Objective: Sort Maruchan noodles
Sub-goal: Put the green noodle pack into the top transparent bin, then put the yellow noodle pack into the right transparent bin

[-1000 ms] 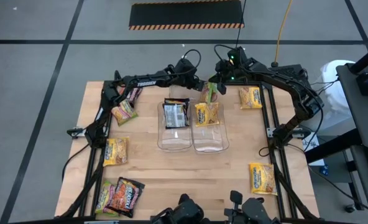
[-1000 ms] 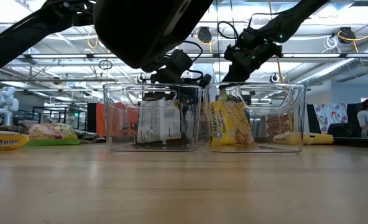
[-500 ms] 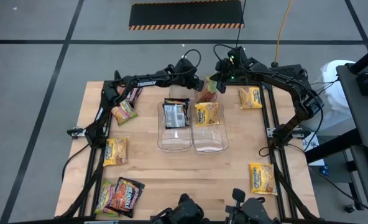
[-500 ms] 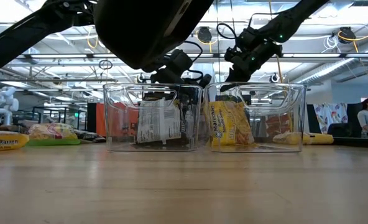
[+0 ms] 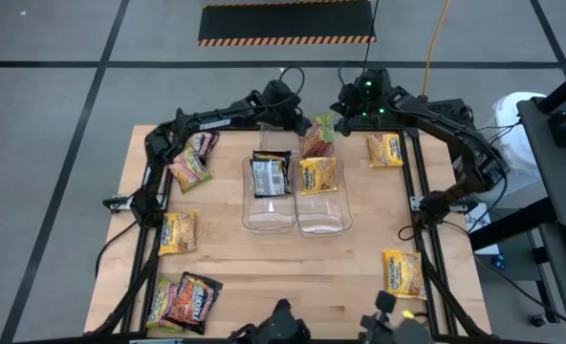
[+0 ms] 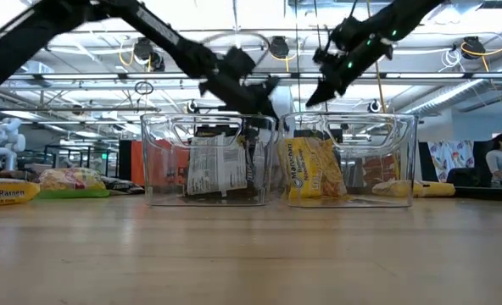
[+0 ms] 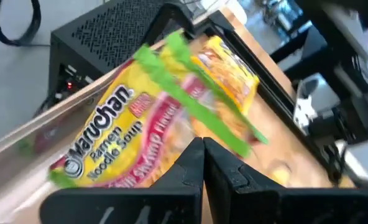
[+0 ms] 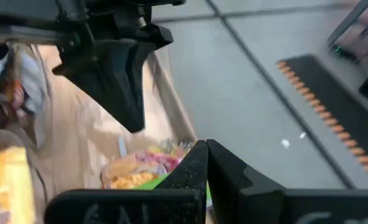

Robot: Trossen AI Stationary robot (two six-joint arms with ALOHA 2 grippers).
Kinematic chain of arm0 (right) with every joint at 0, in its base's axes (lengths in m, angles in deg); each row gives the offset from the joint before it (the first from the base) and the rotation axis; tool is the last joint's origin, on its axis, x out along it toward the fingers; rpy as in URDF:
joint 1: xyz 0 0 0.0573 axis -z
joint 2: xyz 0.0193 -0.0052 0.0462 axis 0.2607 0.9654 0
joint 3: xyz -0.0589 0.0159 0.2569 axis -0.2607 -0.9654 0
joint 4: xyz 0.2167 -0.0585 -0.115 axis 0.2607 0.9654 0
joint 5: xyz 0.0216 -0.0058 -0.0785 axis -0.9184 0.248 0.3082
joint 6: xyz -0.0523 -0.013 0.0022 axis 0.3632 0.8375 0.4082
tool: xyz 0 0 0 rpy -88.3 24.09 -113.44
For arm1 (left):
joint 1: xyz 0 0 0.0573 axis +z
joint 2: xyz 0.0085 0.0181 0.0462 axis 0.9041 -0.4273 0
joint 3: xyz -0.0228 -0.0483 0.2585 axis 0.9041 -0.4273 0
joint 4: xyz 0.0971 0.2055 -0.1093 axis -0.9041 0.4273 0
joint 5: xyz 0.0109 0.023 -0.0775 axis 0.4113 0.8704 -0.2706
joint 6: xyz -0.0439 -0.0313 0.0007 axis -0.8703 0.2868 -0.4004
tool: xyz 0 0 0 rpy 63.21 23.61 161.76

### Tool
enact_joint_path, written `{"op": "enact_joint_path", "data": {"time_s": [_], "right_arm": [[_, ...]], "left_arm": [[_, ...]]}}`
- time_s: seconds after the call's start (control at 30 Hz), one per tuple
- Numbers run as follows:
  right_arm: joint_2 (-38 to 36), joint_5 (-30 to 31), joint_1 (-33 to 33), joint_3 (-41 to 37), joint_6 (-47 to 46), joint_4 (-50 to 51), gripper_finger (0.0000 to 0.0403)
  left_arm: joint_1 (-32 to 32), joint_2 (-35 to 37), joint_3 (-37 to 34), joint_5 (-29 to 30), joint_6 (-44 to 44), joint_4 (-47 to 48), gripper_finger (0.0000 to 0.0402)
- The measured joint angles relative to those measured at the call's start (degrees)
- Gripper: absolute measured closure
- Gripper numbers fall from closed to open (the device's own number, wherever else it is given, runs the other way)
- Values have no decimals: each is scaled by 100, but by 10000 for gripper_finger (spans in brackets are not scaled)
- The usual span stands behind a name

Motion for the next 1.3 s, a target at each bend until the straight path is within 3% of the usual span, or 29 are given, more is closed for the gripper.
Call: {"op": "enact_joint_path", "data": {"time_s": [0.17, 0.4, 0.53, 0.7, 0.87, 1.13, 1.3], "right_arm": [[-767, 224, 0, 2, -227, 572, 403], [-1669, 1368, 0, 2, -147, 2344, 403], [-1997, 1506, 0, 2, -147, 3344, 403], [-2080, 1524, 0, 0, -344, 4208, 403], [-2079, 2060, 0, 0, -594, 4422, 398], [-2076, 2057, 0, -6, -612, 4681, 338], [-2079, 1921, -69, -413, -203, 4967, 306]], "left_arm": [[-25, 900, 2, 130, 895, 1113, 394], [-103, 2116, 4, 663, 1664, 2893, 394], [-183, 2686, 11, 1031, 1938, 3817, 394], [-306, 3189, 11, 1607, 2011, 4884, 394], [-416, 3538, 11, 2076, 2007, 5543, 394], [-467, 4002, 11, 2208, 1861, 6169, 394], [-473, 4267, 11, 2210, 1770, 6618, 394]]}}
